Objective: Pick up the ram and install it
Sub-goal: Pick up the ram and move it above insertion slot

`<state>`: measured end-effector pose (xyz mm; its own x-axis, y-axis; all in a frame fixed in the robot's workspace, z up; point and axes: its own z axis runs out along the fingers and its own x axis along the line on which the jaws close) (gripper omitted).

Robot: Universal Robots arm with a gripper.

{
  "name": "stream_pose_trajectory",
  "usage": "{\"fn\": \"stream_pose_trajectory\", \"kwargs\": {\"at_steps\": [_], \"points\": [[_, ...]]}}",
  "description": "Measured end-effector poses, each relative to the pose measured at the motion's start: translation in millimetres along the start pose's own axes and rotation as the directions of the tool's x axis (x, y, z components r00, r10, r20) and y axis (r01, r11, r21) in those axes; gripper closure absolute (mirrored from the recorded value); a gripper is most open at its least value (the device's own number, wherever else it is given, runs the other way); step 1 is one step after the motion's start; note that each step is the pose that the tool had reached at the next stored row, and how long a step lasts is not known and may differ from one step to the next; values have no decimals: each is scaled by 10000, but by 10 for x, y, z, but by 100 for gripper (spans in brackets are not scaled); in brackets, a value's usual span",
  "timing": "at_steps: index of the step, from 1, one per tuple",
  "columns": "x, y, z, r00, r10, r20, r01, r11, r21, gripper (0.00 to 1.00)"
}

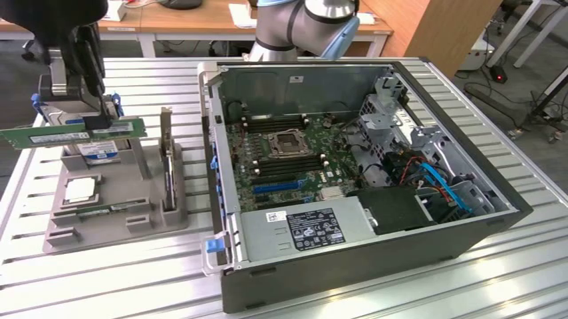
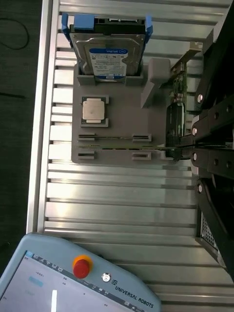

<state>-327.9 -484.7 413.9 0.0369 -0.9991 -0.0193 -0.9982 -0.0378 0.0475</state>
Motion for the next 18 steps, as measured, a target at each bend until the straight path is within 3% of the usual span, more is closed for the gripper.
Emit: {"fn": "stream_pose_trajectory", "kwargs": {"at_steps": [6,18], "points": [[2,-46,-3,10000,-4,39,4,10000,2,89],[5,-136,-10,9999,-21,171,21,10000,6,89]]}}
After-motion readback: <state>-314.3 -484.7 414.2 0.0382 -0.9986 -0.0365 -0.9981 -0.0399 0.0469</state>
